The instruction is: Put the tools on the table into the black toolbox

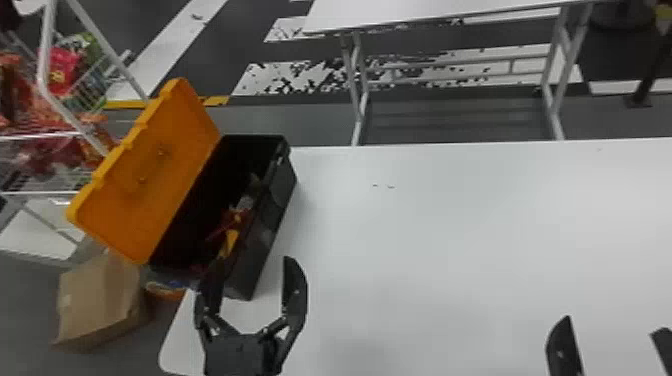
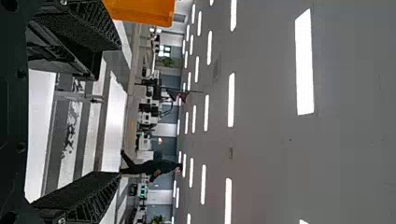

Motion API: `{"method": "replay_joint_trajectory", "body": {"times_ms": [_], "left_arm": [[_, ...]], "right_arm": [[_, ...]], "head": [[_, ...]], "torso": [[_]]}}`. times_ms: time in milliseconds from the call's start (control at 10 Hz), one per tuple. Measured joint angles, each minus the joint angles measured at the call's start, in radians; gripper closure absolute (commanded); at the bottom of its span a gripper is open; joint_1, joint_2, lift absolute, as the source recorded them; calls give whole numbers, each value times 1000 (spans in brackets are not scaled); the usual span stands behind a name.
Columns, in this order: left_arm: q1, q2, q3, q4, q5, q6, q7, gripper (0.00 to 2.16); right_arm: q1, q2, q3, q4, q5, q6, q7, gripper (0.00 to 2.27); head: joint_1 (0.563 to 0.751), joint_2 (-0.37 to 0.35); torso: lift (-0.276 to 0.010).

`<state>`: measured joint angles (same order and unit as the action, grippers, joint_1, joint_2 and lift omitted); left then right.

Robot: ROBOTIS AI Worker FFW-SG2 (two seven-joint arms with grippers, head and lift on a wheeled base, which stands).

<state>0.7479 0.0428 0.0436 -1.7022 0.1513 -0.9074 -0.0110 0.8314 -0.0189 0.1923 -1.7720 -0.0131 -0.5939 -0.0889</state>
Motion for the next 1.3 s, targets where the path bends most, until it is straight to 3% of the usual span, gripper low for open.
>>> {"method": "replay_joint_trajectory", "body": {"times_ms": [200,1300], "left_arm": [[2,5,-11,12,-4,-29,5,39],[2,11,-19,0,-15,-11,6,63]], "right_arm": [[0,1,16,9,39,-7,-29,140],[-8,0,33,19,47,-7,-31,144]], "head": [[695,274],[695,281]], "torso": [[-75],[-75]]}}
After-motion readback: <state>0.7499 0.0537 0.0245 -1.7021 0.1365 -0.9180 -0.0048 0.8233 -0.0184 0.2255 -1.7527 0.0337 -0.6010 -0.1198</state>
